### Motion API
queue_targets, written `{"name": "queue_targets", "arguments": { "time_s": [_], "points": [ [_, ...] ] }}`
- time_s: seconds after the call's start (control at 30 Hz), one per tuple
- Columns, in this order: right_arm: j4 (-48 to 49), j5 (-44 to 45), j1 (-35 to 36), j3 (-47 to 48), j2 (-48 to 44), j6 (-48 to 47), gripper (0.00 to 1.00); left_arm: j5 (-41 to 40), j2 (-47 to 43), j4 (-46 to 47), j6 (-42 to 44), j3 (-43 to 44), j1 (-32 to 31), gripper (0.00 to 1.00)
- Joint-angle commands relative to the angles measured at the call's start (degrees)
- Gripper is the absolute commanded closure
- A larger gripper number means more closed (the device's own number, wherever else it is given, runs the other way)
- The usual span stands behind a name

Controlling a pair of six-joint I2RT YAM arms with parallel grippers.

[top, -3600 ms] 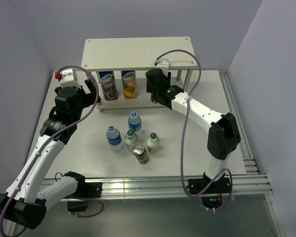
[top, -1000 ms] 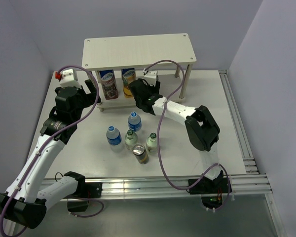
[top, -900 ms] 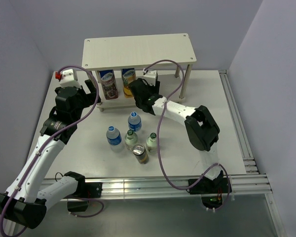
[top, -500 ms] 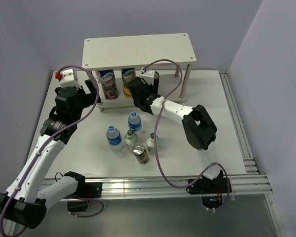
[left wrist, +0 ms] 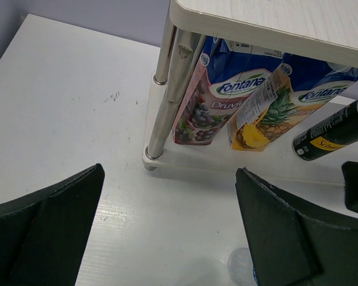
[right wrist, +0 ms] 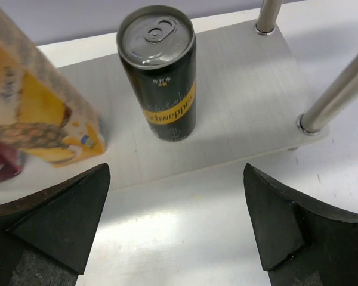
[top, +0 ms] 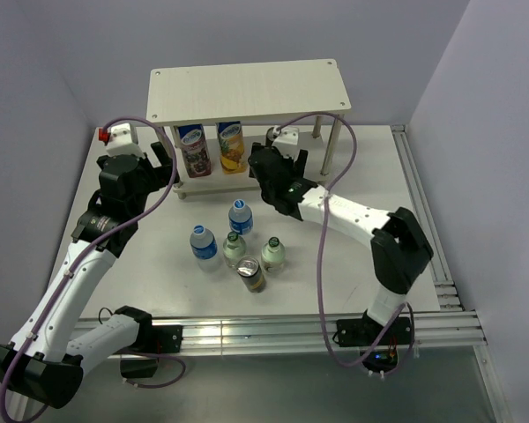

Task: Place and organize the beverage onto the shelf

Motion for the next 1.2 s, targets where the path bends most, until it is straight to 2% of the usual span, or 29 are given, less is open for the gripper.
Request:
{"name": "queue_targets", "arguments": {
  "time_s": [0.0,0.13,0.27,0.37,0.4,0.5,0.53,0.6,0.63,0.7,0.83,0.97,1.07,1.17],
  "points": [
    [-2.32,1.29,2.41,-2.06,-6.43,1.24,0.0,-1.29,0.11,0.43,1.11,0.89,-0.16,0.02],
    [-6.9,2.69,5.75,-7.85,-17.3,2.82,0.0,-1.73,-0.15,0.52,1.2,0.8,-0.16,0.01],
    [-14.62,7.59,13.73,-14.01,-28.48,5.11,0.0,-1.56,0.11,0.52,1.28,0.8,-0.16,0.02],
    [-18.85,11.65,24.27,-19.19,-36.84,8.09,0.0,-1.21,0.11,0.61,1.28,0.8,-0.16,0.02],
    [-22.43,14.27,30.39,-20.43,-38.51,11.14,0.0,-1.29,0.11,0.61,1.28,0.8,-0.16,0.02],
    [-28.24,15.79,39.74,-25.26,-44.23,17.65,0.0,-1.21,0.11,0.52,1.28,0.71,-0.16,0.02],
    [-29.05,15.79,45.78,-27.27,-45.89,19.16,0.0,-1.03,0.11,0.69,1.28,0.8,-0.16,0.02],
    [-30.55,16.14,51.78,-28.69,-46.52,23.73,0.0,-1.12,0.2,0.7,1.28,0.8,-0.16,0.02],
    [-30.29,16.41,57.29,-30.09,-46.26,24.7,0.0,-1.21,0.2,0.61,1.28,0.71,-0.16,0.02],
    [-28.46,15.97,61.2,-31.33,-44.69,26.72,0.0,-1.3,0.2,0.43,1.28,0.8,-0.16,0.02],
    [-22.39,14.3,62.71,-33.44,-36.52,27.09,0.0,-1.56,-0.07,0.7,1.28,0.62,-0.16,0.02],
    [-14.49,16.75,62.45,-34.06,-30.54,25.07,0.0,-1.47,0.02,0.78,1.28,0.53,-0.16,0.02],
    [-8.69,15.54,59.82,-35.81,-27.28,20.78,0.0,-1.38,0.11,0.78,1.2,0.62,-0.16,0.02],
    [2.45,14.3,56.48,-37.92,-24.65,15.07,0.0,-1.3,0.02,0.78,1.2,0.53,-0.16,0.02]
  ]
}}
